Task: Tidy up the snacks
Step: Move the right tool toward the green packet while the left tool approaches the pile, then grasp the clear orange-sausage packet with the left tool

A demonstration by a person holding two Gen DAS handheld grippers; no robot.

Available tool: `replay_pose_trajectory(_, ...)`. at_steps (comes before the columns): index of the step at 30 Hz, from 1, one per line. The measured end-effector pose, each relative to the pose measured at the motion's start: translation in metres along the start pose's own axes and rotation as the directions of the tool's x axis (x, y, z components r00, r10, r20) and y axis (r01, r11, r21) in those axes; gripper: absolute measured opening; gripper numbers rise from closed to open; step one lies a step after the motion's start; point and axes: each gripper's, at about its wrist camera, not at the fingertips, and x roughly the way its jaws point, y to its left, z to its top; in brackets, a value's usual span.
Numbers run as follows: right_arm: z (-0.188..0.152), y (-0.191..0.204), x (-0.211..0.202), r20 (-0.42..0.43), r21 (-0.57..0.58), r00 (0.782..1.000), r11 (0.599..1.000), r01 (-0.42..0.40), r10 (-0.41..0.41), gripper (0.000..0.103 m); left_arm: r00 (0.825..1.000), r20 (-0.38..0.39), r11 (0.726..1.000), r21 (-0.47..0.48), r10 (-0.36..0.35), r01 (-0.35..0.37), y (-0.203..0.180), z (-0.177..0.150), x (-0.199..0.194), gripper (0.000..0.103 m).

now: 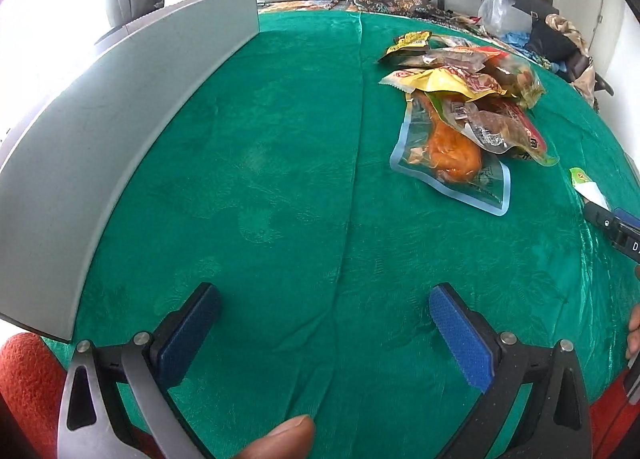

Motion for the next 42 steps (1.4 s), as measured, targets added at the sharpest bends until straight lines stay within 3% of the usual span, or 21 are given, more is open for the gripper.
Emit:
replay_pose_trajectory(9, 0.004, -0.003, 0.002, 0.002, 0.000, 1.000, 1.000, 0.002, -0.002, 0.095, 0.999, 0.050, 1.000, 0.009, -0.007, 0.006, 0.003, -0.006, -0.002, 0.103)
replay_pose_trajectory(12, 0.003, -0.002, 0.003, 0.002, -0.001, 1.000, 1.000, 0.002, -0.002, 0.095, 1.000, 0.014, 1.000, 0.012, -0.011, 0.011, 0.001, -0.001, 0.000, 0.103)
replay_pose_trajectory(14, 0.003, -0.002, 0.003, 0.002, -0.001, 1.000, 1.000, 0.002, -0.002, 0.095, 0.996, -0.069, 0.998, 0.034, -0.055, 0.057, -0.002, 0.010, 0.002, 0.103)
replay_pose_trajectory(15, 0.003, -0.002, 0.003, 0.002, -0.001, 1.000, 1.000, 0.002, -0.002, 0.095, 0.990, -0.086, 0.992, 0.036, -0.114, 0.118, -0.003, 0.015, 0.000, 0.103)
replay_pose_trajectory(16, 0.003, -0.001, 0.003, 0.003, -0.002, 1.000, 1.000, 0.001, -0.001, 0.095, 0.977, -0.077, 0.979, 0.031, -0.199, 0.202, -0.005, 0.024, -0.005, 0.103)
replay_pose_trajectory(18, 0.005, -0.004, 0.003, 0.003, -0.002, 1.000, 1.000, 0.001, -0.001, 0.095, 0.959, -0.055, 0.959, 0.055, -0.276, 0.279, -0.011, 0.043, -0.015, 0.103)
replay_pose_trajectory(22, 0.005, -0.004, 0.004, 0.003, -0.003, 1.000, 1.000, 0.002, -0.002, 0.095, 0.944, -0.091, 0.928, 0.178, -0.317, 0.328, -0.039, 0.083, -0.013, 0.103)
replay_pose_trajectory(25, 0.005, -0.003, 0.004, 0.003, -0.003, 1.000, 1.000, 0.002, -0.002, 0.095, 0.962, -0.106, 0.915, 0.300, -0.250, 0.271, -0.066, 0.102, 0.004, 0.103)
replay_pose_trajectory(27, 0.005, -0.003, 0.005, 0.003, -0.003, 1.000, 1.000, 0.002, -0.002, 0.095, 0.969, -0.117, 0.913, 0.329, -0.216, 0.243, -0.073, 0.105, 0.015, 0.103)
replay_pose_trajectory(30, 0.004, -0.003, 0.005, 0.003, -0.003, 1.000, 1.000, 0.002, -0.002, 0.095, 0.963, -0.152, 0.911, 0.318, -0.222, 0.261, -0.079, 0.104, 0.030, 0.103)
replay_pose_trajectory(33, 0.006, -0.002, 0.006, 0.004, -0.004, 1.000, 1.000, 0.003, -0.003, 0.095, 0.968, -0.159, 0.924, 0.301, -0.196, 0.237, -0.081, 0.104, 0.044, 0.103)
replay_pose_trajectory(39, 0.006, -0.002, 0.006, 0.004, -0.004, 1.000, 1.000, 0.003, -0.003, 0.095, 0.958, -0.190, 0.949, 0.190, -0.216, 0.252, -0.068, 0.108, 0.061, 0.103)
replay_pose_trajectory(42, 0.006, -0.002, 0.006, 0.004, -0.004, 1.000, 1.000, 0.003, -0.003, 0.095, 0.963, -0.183, 0.950, 0.203, -0.200, 0.236, -0.069, 0.110, 0.064, 0.103)
